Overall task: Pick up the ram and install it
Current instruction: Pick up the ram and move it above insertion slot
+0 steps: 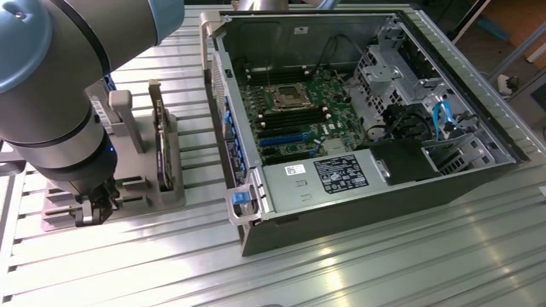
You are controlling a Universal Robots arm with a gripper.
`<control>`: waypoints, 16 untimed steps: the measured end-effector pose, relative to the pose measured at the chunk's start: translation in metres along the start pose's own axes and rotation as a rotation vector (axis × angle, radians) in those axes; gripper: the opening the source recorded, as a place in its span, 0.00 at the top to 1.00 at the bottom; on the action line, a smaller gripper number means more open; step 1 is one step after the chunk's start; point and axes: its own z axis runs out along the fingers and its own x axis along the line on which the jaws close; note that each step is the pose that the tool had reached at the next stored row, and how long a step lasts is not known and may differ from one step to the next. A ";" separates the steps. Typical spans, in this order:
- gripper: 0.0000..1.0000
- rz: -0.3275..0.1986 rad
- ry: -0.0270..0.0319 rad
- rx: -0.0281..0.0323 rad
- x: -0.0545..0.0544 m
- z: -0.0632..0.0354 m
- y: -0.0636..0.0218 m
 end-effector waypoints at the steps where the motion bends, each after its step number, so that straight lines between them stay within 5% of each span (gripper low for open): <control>1: 0.75 0.000 0.0000 0.0000 0.000 0.0000 0.0000; 16: 0.75 0.000 -0.0024 0.0000 -0.001 0.0002 0.0000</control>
